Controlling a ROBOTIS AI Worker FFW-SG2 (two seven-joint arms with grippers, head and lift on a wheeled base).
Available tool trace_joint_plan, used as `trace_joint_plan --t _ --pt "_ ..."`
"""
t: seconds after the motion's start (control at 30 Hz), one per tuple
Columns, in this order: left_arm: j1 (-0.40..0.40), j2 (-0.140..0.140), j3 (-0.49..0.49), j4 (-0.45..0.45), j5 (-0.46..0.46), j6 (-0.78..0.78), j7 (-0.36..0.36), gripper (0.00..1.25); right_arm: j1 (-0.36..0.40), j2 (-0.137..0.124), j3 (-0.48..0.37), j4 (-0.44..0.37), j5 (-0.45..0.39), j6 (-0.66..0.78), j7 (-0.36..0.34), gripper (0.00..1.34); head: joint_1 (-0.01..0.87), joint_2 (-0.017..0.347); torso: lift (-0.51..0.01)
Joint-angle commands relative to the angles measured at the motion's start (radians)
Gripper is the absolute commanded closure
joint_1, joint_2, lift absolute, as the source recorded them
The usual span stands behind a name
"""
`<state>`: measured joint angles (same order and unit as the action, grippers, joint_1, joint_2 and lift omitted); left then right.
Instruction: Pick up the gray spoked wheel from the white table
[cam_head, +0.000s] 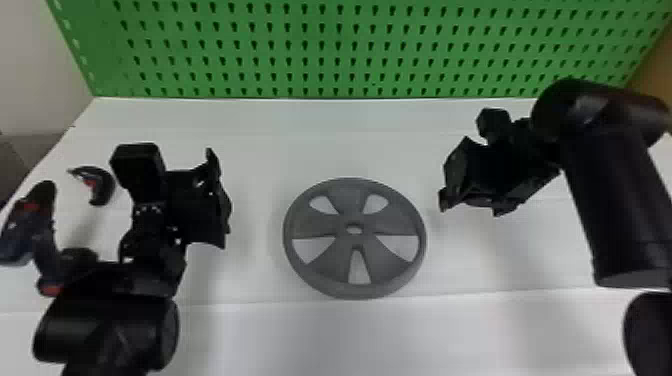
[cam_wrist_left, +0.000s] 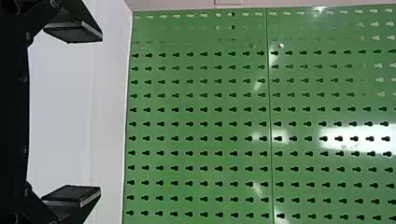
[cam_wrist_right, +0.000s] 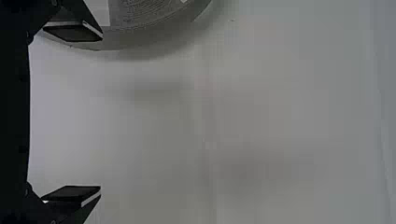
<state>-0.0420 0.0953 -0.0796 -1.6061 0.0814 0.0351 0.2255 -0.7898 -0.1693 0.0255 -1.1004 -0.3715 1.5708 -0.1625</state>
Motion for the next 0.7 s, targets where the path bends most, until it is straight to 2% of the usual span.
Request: trace_joint_plan --t 0.0,0.37,0.53,0.67 --pt "-0.001 0.001 0.001 0.000 0.000 0.000 0.000 0.13 -0.005 -0.003 0.007 0.007 -0.004 0.001 0.000 0.14 0.765 0.002 -0.096" --pt "-0.001 0.001 0.000 0.000 0.000 0.002 0.000 0.13 -0.016 -0.027 0.048 0.040 -0.041 0.001 0.000 0.14 0.765 0.002 -0.096" --pt "-0.003 0.001 -0.003 0.002 -0.002 0.003 0.000 0.13 -0.029 -0.052 0.085 0.057 -0.061 0.001 0.000 0.14 0.765 0.002 -0.096" --pt "-0.004 0.001 -0.005 0.003 -0.003 0.003 0.000 0.13 -0.042 -0.075 0.120 0.102 -0.118 0.001 0.000 0.14 0.765 0.002 -0.096"
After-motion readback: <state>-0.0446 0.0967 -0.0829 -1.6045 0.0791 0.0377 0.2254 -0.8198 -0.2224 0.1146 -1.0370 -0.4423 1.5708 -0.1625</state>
